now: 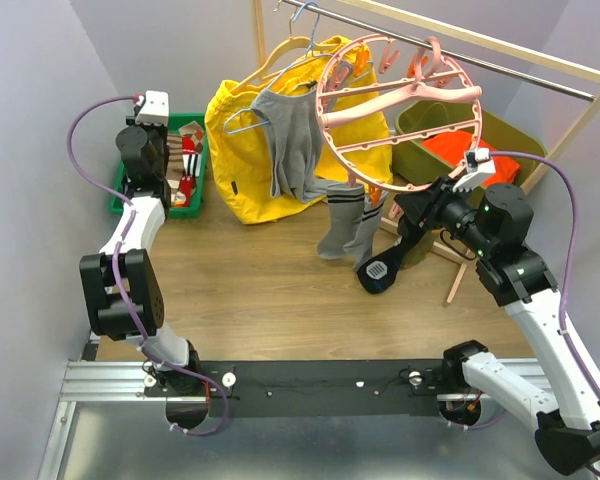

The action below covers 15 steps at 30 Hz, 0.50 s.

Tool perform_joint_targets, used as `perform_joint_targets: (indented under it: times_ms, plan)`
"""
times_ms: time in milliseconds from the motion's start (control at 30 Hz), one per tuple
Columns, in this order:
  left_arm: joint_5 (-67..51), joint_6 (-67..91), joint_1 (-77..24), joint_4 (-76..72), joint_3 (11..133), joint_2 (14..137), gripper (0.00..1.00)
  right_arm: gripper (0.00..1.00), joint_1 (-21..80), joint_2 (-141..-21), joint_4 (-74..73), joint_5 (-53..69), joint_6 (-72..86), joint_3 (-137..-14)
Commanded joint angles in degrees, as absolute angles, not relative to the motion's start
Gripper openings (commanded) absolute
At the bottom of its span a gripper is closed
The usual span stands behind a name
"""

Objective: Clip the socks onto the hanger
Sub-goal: Pick up the sock from the bin.

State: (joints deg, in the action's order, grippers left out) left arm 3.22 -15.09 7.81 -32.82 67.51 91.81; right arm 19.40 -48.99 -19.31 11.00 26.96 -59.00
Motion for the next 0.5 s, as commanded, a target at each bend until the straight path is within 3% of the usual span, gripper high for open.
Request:
perform_joint_targets:
  times_ms: [0,233,467]
  plan:
    - [-10.45,-19.42,8.61,-35.94,67.33,94.83,0.00,0.01,19.51,-48.43,-20.65,10.64,26.81,-60.38]
    - [-17.75,-14.24,14.67,-44.48,60.56,101.07,0.00,0.01,19.51,-49.31,-21.80,10.46,26.45,-61.08]
    - [-4.25,-10.02,18.02,-36.23,62.66,102.57,0.03,0.01,19.51,-50.45,-21.36,10.19,26.46,-61.00]
